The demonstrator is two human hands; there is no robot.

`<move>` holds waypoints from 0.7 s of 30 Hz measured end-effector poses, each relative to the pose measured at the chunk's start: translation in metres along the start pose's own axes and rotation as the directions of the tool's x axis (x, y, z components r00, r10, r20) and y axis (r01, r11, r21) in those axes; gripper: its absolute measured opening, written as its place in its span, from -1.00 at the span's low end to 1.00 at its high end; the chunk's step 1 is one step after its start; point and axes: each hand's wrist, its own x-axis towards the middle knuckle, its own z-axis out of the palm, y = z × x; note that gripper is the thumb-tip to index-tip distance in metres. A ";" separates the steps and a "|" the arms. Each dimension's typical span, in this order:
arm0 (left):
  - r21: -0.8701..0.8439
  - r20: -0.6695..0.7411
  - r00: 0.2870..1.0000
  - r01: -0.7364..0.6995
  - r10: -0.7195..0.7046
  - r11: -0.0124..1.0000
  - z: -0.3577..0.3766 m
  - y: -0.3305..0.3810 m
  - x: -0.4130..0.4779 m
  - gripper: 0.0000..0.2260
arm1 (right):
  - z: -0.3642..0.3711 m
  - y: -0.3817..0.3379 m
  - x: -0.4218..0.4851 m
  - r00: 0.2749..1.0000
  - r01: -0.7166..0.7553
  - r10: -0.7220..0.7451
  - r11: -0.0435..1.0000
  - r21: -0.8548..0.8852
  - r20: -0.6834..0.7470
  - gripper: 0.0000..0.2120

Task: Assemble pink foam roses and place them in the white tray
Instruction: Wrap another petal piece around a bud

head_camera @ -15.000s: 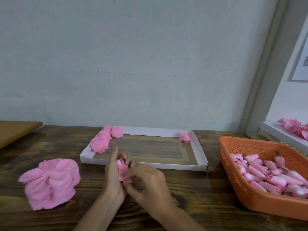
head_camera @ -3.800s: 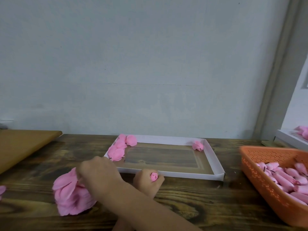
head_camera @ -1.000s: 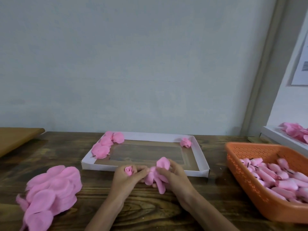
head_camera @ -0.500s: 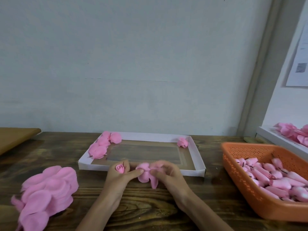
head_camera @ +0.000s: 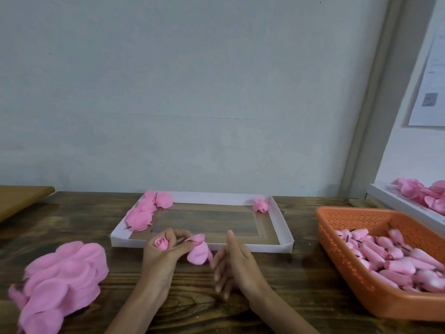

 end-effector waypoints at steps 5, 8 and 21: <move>-0.020 0.067 0.995 -0.070 0.071 0.997 -0.001 -0.003 0.001 -0.64 | 0.007 -0.004 -0.001 0.984 -0.090 0.058 0.979 0.186 0.169 -0.30; 0.001 0.096 0.992 -0.087 0.086 0.996 0.000 -0.003 0.000 -0.66 | 0.010 -0.004 -0.002 0.993 -0.056 0.017 0.940 0.336 0.119 -0.44; 0.199 0.272 0.948 -0.225 0.166 0.954 0.007 -0.010 -0.003 -0.58 | 0.002 0.001 0.006 1.000 0.027 -0.028 0.877 0.480 -0.006 -0.86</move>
